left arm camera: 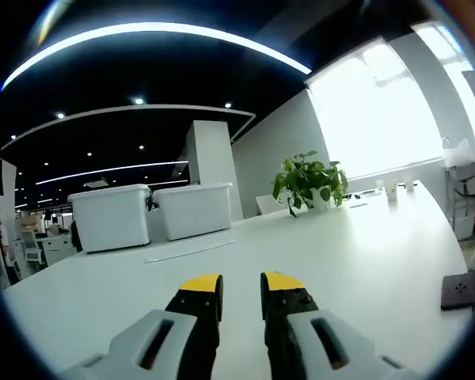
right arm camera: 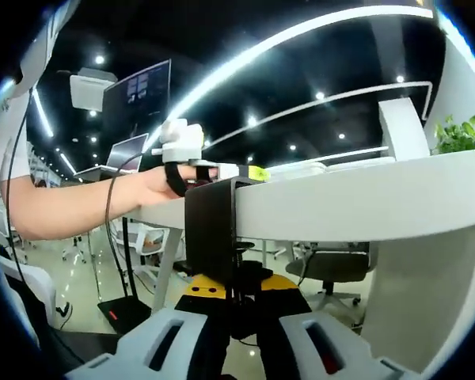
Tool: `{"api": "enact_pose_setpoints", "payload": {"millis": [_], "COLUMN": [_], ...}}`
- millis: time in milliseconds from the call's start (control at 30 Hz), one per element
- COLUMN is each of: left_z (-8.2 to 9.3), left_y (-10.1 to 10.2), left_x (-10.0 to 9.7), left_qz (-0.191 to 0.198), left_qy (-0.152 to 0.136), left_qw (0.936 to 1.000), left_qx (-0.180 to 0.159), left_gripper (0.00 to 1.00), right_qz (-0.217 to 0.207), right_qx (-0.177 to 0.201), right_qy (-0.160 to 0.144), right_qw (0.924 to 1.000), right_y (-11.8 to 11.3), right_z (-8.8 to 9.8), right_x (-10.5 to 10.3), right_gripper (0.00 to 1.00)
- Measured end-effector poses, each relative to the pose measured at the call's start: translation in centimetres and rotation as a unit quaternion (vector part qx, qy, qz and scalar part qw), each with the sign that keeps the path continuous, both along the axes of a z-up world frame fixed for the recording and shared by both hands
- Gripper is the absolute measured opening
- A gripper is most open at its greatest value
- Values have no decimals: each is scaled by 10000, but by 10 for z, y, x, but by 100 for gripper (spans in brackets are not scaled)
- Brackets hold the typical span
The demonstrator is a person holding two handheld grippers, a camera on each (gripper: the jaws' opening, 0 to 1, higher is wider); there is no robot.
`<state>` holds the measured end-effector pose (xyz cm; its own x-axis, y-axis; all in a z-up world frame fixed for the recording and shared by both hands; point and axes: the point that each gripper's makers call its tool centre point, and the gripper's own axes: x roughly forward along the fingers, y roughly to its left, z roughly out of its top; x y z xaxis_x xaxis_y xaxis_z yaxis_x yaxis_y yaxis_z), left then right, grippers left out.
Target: Clamp the fixed fixture on the desktop, loosen the retaining clip, secure it to the edge of the desk, and tighten the retaining clip.
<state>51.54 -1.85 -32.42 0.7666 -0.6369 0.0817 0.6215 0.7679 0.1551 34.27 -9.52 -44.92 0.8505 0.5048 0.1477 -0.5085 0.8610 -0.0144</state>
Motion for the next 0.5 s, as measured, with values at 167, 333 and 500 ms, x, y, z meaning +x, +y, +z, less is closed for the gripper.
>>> {"api": "enact_pose_setpoints", "payload": {"millis": [167, 333, 500], "left_z": [8, 12, 11], "left_y": [1, 3, 3], "left_x": [-5, -5, -5], "left_qz": [-153, -136, -131], "left_qy": [-32, -46, -53], "left_qw": [9995, 9992, 9993], "left_qx": [-260, -386, -336], "left_gripper": [19, 19, 19], "right_qz": [1, 18, 8], "right_qx": [1, 14, 46], "right_qy": [35, 52, 63], "right_qw": [10000, 10000, 10000], "right_y": [2, 3, 2], "right_z": [0, 0, 1], "right_x": [-5, -9, -14], "right_gripper": [11, 13, 15]}}
